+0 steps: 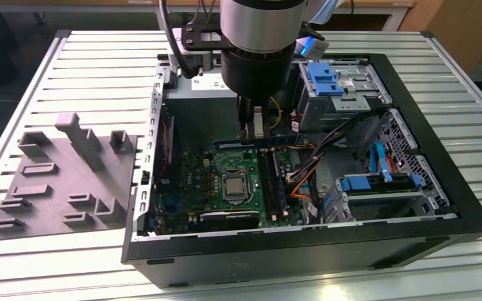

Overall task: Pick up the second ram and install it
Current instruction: 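Insert the second ram into the second slot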

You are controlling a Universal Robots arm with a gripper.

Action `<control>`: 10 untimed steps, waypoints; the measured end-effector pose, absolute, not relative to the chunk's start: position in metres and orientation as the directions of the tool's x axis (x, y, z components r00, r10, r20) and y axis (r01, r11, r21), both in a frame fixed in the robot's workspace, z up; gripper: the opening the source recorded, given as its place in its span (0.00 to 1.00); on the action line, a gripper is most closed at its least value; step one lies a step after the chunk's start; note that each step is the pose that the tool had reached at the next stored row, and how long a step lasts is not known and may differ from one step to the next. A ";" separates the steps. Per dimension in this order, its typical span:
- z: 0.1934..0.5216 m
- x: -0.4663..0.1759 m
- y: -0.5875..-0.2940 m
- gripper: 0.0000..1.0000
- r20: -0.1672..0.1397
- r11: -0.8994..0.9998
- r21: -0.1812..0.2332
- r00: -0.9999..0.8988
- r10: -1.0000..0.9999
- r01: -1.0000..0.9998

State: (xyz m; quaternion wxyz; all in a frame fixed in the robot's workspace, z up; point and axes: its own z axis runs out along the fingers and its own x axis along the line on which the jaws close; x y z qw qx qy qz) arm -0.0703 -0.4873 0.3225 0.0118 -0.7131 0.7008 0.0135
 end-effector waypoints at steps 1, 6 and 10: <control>0.323 -0.070 -0.487 0.11 -0.036 -0.015 0.002 0.015 -0.999 -1.000; 0.322 -0.070 -0.487 0.11 -0.036 0.004 0.002 -0.004 -0.999 -1.000; 0.322 -0.070 -0.487 0.11 -0.036 0.019 0.002 -0.019 -0.999 -1.000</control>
